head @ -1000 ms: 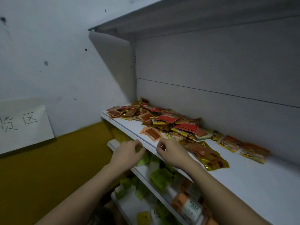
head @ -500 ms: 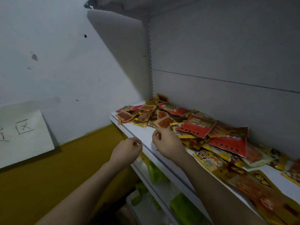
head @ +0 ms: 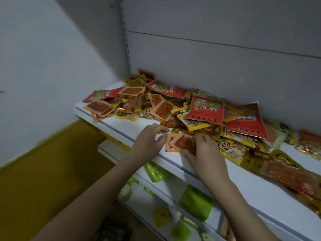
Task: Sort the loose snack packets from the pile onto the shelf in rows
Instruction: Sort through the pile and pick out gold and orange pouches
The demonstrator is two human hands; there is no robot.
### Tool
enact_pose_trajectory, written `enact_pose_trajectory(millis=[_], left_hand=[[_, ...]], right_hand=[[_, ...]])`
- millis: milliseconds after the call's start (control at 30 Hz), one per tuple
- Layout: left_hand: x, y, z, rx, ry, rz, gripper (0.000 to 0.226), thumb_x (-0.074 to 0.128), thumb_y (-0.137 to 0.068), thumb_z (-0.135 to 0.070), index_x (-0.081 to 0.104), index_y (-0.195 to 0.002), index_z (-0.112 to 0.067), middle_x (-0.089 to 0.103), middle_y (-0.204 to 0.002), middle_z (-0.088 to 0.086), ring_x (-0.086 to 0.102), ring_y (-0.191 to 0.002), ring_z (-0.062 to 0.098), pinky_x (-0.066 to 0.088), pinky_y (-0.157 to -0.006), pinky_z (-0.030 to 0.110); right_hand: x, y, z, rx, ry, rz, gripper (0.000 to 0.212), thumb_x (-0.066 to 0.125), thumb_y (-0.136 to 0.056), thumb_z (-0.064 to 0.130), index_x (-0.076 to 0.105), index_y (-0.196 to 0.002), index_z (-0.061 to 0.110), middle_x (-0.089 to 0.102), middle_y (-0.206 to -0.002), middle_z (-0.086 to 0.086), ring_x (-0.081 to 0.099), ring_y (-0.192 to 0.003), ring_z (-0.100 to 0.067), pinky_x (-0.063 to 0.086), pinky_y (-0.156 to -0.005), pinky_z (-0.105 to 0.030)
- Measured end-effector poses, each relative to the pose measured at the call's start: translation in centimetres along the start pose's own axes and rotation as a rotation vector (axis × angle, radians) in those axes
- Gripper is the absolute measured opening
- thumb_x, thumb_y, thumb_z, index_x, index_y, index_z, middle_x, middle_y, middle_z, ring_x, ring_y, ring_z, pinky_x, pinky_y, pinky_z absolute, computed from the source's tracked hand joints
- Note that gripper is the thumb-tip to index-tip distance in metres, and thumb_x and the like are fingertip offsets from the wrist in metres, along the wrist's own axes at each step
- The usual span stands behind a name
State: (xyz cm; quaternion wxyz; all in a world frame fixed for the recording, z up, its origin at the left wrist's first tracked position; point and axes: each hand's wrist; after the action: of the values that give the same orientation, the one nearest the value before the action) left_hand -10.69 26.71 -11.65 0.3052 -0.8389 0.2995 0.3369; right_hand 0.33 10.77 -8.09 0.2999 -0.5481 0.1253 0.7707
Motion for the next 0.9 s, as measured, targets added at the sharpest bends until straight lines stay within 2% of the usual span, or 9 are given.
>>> enact_pose_trajectory(millis=[167,300,400,500,600,700,800,833,900], left_hand=[[1.2,-0.5,2.4,0.117,-0.019,-0.064,0.021,0.055,-0.096,-0.015,0.073,-0.107,-0.016,0.069,-0.107,-0.001,0.053,-0.102,0.021,0.046,-0.086,0.036],[1.2,-0.5,2.7,0.163,0.001,-0.059,0.023,0.054,-0.097,-0.009,0.072,-0.109,-0.017,0.067,-0.11,0.001,0.051,-0.105,0.022,0.045,-0.089,0.037],[1.2,-0.5,2.9,0.187,-0.011,-0.055,0.025,0.052,-0.099,-0.01,0.072,-0.113,-0.015,0.065,-0.112,0.002,0.05,-0.107,0.023,0.04,-0.089,0.033],[1.2,-0.2,2.7,0.199,-0.031,-0.044,0.028,0.049,-0.1,-0.011,0.071,-0.118,-0.015,0.064,-0.116,0.002,0.049,-0.109,0.023,0.035,-0.09,0.028],[0.9,0.0,2.6,0.201,-0.026,-0.012,0.029,0.048,-0.101,-0.011,0.069,-0.121,-0.015,0.064,-0.121,0.001,0.048,-0.112,0.022,0.035,-0.092,0.027],[-0.5,0.1,2.0,0.032,0.268,0.032,0.029,0.048,-0.102,-0.01,0.068,-0.121,-0.019,0.064,-0.122,-0.002,0.054,-0.112,0.016,0.043,-0.095,0.026],[-3.0,1.0,0.3,-0.281,0.74,-0.087,0.025,0.046,-0.106,-0.017,0.068,-0.117,-0.017,0.067,-0.117,0.0,0.065,-0.103,0.014,0.056,-0.087,0.028],[-3.6,1.6,-0.4,-0.337,0.821,-0.103,0.026,0.046,-0.107,-0.021,0.068,-0.117,-0.015,0.069,-0.115,0.002,0.068,-0.098,0.016,0.058,-0.082,0.028],[-4.1,2.8,-1.7,-0.41,0.973,0.011,0.028,0.048,-0.106,-0.03,0.066,-0.119,-0.013,0.072,-0.112,0.006,0.074,-0.089,0.023,0.061,-0.075,0.033]], right_hand=[[1.1,0.2,0.1,0.196,-0.012,0.023,0.064,0.074,-0.081,0.05,0.051,-0.133,0.019,0.047,-0.129,-0.008,0.04,-0.122,-0.03,0.041,-0.099,-0.045],[0.7,0.6,0.7,0.347,-0.01,0.066,0.066,0.075,-0.078,0.054,0.051,-0.132,0.022,0.041,-0.134,-0.008,0.033,-0.128,-0.03,0.04,-0.101,-0.048],[0.5,1.1,1.0,0.397,-0.031,0.087,0.064,0.076,-0.078,0.052,0.049,-0.128,0.024,0.043,-0.134,-0.007,0.033,-0.128,-0.029,0.039,-0.099,-0.046],[0.2,1.4,1.1,0.464,-0.026,0.081,0.073,0.08,-0.072,0.054,0.048,-0.13,0.022,0.048,-0.132,-0.007,0.037,-0.126,-0.031,0.04,-0.096,-0.045],[-0.1,1.6,1.0,0.453,0.003,0.082,0.055,0.081,-0.071,0.053,0.055,-0.107,0.02,0.059,-0.115,-0.008,0.052,-0.107,-0.029,0.048,-0.083,-0.04],[-0.3,2.0,1.2,0.426,-0.31,0.017,0.033,0.076,-0.085,0.029,0.052,-0.1,0.013,0.065,-0.09,-0.005,0.064,-0.077,-0.027,0.052,-0.063,-0.039],[-0.4,2.4,2.1,0.398,-0.732,-0.073,0.017,0.065,-0.094,0.014,0.057,-0.108,0.008,0.068,-0.095,-0.008,0.068,-0.082,-0.026,0.06,-0.065,-0.044],[-0.5,2.3,2.6,0.377,-0.841,-0.077,0.013,0.061,-0.097,0.013,0.06,-0.109,0.008,0.069,-0.097,-0.008,0.068,-0.086,-0.023,0.059,-0.064,-0.038],[-0.5,2.0,3.8,0.319,-1.018,-0.049,0.012,0.054,-0.1,0.01,0.062,-0.109,0.007,0.071,-0.092,-0.005,0.069,-0.078,-0.013,0.051,-0.057,-0.019]])
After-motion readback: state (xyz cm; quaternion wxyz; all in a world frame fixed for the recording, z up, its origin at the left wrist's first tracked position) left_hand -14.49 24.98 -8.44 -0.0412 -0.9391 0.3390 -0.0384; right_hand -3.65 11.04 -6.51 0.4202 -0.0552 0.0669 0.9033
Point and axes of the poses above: each hand's wrist, its own y-axis away from the middle knuckle, its own x-axis out of the palm, z = x × y
